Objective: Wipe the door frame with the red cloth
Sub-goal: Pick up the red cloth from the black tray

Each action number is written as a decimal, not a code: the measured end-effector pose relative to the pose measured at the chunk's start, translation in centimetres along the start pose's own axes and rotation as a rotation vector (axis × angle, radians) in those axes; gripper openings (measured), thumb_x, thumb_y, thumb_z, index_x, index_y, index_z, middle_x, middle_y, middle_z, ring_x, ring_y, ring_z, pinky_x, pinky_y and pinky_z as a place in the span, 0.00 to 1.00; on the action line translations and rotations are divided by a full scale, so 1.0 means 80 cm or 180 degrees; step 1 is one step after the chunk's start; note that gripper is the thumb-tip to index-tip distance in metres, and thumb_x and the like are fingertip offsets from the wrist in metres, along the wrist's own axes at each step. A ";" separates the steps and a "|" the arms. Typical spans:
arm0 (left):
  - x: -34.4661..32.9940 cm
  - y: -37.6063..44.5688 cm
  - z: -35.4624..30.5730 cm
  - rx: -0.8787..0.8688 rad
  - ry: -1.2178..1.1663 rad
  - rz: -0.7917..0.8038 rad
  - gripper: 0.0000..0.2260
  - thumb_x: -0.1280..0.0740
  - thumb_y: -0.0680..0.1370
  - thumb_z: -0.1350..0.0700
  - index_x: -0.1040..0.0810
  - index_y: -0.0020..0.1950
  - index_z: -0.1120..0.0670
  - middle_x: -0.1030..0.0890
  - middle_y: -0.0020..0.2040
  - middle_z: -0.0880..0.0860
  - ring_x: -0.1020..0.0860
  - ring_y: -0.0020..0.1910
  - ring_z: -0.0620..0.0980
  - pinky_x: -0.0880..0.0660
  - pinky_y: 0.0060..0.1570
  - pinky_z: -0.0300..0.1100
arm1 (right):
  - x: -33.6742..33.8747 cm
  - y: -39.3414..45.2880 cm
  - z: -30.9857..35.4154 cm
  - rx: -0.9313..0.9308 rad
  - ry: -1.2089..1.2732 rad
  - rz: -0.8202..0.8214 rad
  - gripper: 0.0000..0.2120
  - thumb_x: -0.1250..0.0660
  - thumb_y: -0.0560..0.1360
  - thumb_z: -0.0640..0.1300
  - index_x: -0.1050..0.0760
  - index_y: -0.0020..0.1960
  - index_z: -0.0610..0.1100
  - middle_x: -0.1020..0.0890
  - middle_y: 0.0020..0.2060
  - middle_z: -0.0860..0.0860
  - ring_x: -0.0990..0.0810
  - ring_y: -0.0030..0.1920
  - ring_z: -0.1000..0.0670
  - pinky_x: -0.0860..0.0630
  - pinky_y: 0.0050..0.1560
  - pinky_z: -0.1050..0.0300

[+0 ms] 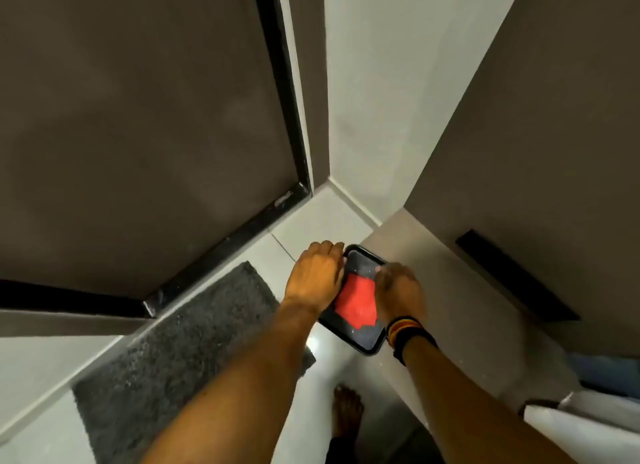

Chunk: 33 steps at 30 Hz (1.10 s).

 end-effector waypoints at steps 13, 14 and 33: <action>-0.221 0.057 0.031 0.1413 -0.1220 0.0677 0.15 0.34 0.82 0.52 0.22 0.66 0.56 0.19 0.65 0.60 0.20 0.63 0.64 0.22 0.62 0.57 | -0.163 0.089 -0.159 -0.2051 0.1581 0.0214 0.23 0.23 0.70 0.43 0.23 0.61 0.36 0.17 0.58 0.37 0.18 0.58 0.33 0.21 0.61 0.36; -0.226 0.059 0.031 0.1449 -0.1211 0.0664 0.15 0.33 0.81 0.52 0.22 0.66 0.56 0.20 0.66 0.60 0.20 0.63 0.64 0.22 0.62 0.57 | -0.165 0.090 -0.161 -0.2041 0.1532 0.0191 0.23 0.22 0.69 0.43 0.23 0.60 0.35 0.17 0.56 0.37 0.17 0.57 0.33 0.20 0.59 0.36; -0.056 0.045 0.089 0.1663 -0.2044 -0.0586 0.09 0.31 0.80 0.51 0.20 0.54 0.56 0.19 0.56 0.56 0.19 0.52 0.58 0.21 0.57 0.51 | -0.094 0.081 0.039 -0.0760 0.2115 0.0399 0.11 0.23 0.68 0.37 0.24 0.36 0.47 0.18 0.31 0.54 0.21 0.34 0.51 0.24 0.32 0.64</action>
Point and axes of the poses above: each hand's wrist, its own y-axis towards the middle knuckle, its own x-axis out of the back of the hand, z = x × y, the point moved 2 cm from there along y, towards the middle knuckle
